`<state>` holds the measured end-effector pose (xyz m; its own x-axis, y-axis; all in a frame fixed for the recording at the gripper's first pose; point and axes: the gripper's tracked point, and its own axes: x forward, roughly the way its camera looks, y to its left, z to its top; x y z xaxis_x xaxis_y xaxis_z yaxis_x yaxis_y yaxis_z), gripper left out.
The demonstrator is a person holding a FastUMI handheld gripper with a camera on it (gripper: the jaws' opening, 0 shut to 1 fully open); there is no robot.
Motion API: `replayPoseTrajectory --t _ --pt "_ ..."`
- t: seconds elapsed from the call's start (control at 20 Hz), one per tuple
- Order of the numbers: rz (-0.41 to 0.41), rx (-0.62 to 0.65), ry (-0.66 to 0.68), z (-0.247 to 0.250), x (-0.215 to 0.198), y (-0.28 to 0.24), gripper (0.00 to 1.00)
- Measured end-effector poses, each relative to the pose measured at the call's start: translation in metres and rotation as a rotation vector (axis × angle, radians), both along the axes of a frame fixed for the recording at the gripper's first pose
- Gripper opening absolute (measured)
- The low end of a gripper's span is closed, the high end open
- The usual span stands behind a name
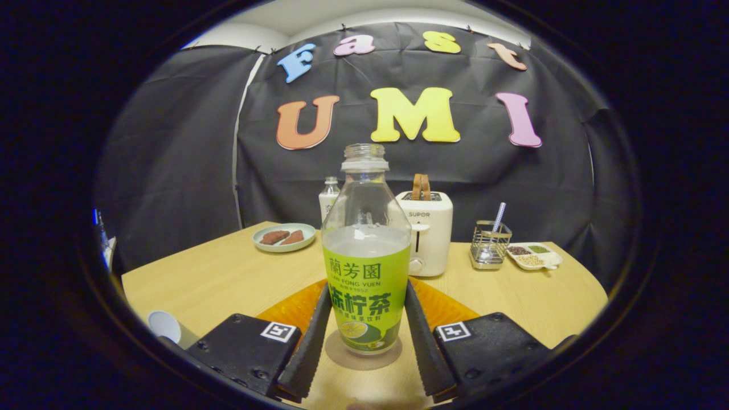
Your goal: Take the bottle from table, then pour the juice into the cup, finally place the bottle on the coaster
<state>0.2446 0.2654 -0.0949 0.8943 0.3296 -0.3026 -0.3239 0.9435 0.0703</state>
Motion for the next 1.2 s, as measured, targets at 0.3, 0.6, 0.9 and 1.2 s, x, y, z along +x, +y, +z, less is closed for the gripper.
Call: replayPoseTrajectory --t 0.3,0.6,0.9,1.2 --pt "-0.001 -0.003 -0.009 -0.018 0.005 0.003 0.77" --pt "-0.016 -0.002 -0.009 -0.03 0.01 0.004 0.79" --pt "-0.027 0.008 -0.005 -0.034 0.007 0.002 0.91" --pt "-0.029 0.016 -0.005 -0.03 -0.01 -0.001 0.99"
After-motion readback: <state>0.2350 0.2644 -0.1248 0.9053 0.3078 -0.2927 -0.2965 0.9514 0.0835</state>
